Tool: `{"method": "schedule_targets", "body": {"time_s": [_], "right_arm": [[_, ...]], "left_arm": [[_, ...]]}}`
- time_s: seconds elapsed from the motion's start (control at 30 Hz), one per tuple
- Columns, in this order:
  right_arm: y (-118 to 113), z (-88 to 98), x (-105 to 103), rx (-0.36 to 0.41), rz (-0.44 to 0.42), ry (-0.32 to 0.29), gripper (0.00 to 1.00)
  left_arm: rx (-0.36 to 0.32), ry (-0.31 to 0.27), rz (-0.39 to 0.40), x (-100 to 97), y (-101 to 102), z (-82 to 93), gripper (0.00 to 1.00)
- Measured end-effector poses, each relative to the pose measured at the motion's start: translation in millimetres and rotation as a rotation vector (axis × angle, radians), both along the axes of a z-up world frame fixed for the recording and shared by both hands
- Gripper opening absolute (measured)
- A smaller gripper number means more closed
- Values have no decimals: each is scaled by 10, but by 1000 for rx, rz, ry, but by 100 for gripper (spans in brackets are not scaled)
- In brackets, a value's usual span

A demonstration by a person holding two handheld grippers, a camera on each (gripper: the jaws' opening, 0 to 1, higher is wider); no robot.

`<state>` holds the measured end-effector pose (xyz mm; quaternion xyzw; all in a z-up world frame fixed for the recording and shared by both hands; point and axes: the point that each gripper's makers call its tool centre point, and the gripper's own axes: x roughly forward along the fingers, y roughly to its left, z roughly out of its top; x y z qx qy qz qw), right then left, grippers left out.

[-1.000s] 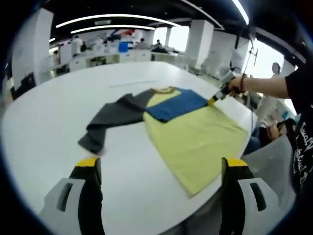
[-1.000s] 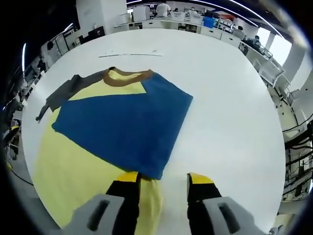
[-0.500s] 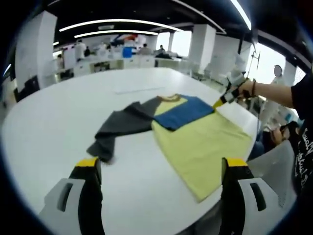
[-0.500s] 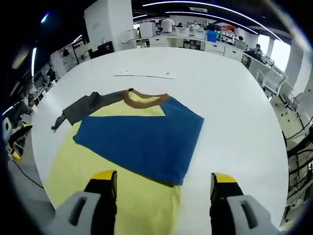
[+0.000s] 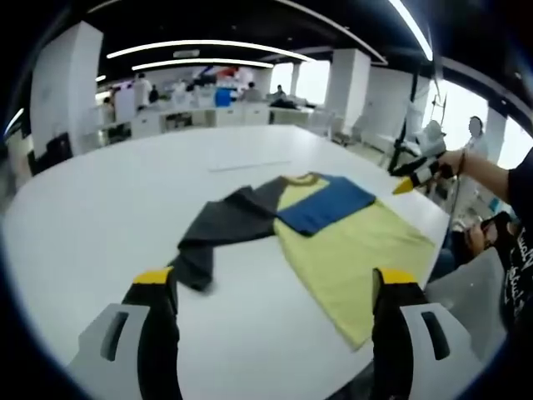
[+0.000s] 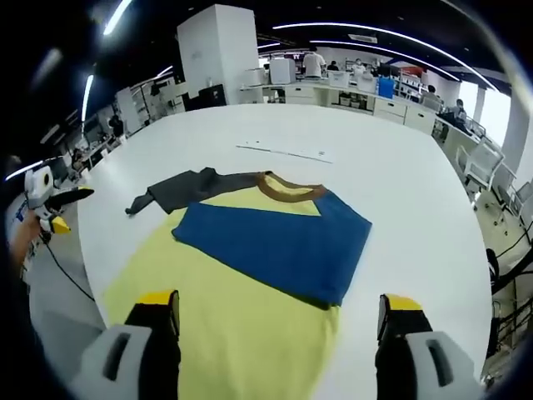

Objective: Fold the garment on the visible template until the final outline fits inside the template.

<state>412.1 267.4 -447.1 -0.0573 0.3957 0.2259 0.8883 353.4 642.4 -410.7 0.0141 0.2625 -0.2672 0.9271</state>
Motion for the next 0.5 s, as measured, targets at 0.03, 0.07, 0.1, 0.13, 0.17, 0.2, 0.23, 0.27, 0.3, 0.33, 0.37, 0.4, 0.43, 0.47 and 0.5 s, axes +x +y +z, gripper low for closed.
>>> {"method": "schedule_targets", "body": {"time_s": [0.03, 0.07, 0.1, 0.13, 0.17, 0.2, 0.23, 0.27, 0.3, 0.33, 0.37, 0.4, 0.43, 0.47, 0.5], "right_arm": [[7, 15, -24, 1, 4, -2, 99], [31, 46, -64, 13, 12, -7, 99], [56, 78, -100, 25, 17, -11, 99], [75, 102, -121, 32, 22, -16, 99], [97, 137, -149, 41, 28, -25, 99], [113, 161, -166, 48, 33, -34, 99], [142, 198, -193, 61, 41, -44, 99], [169, 227, -209, 75, 49, -53, 99], [197, 255, -223, 90, 59, -64, 99], [226, 286, -252, 108, 66, -70, 100], [246, 305, -270, 117, 75, -75, 100], [282, 332, -304, 125, 93, -83, 100], [296, 343, -323, 127, 97, -85, 100], [331, 367, -349, 134, 114, -94, 100], [357, 382, -373, 138, 121, -98, 100]], "left_arm": [[1, -2, 0, -3, -6, 4, 93], [6, -7, 4, 22, 15, 11, 93], [8, -8, 6, 38, 33, 9, 92], [10, -8, 9, 53, 51, 8, 91], [8, -13, 18, 84, 84, 12, 91], [5, -16, 23, 100, 97, 18, 90], [-4, -21, 31, 120, 106, 29, 89], [-12, -22, 48, 145, 130, 37, 88], [-18, -31, 74, 187, 170, 55, 87], [-17, -34, 76, 204, 184, 62, 86], [-18, -36, 81, 222, 199, 70, 84], [-23, -43, 94, 257, 226, 89, 82], [-28, -47, 99, 280, 241, 101, 80], [-32, -52, 102, 302, 254, 110, 79], [-35, -54, 106, 324, 269, 112, 78]]}}
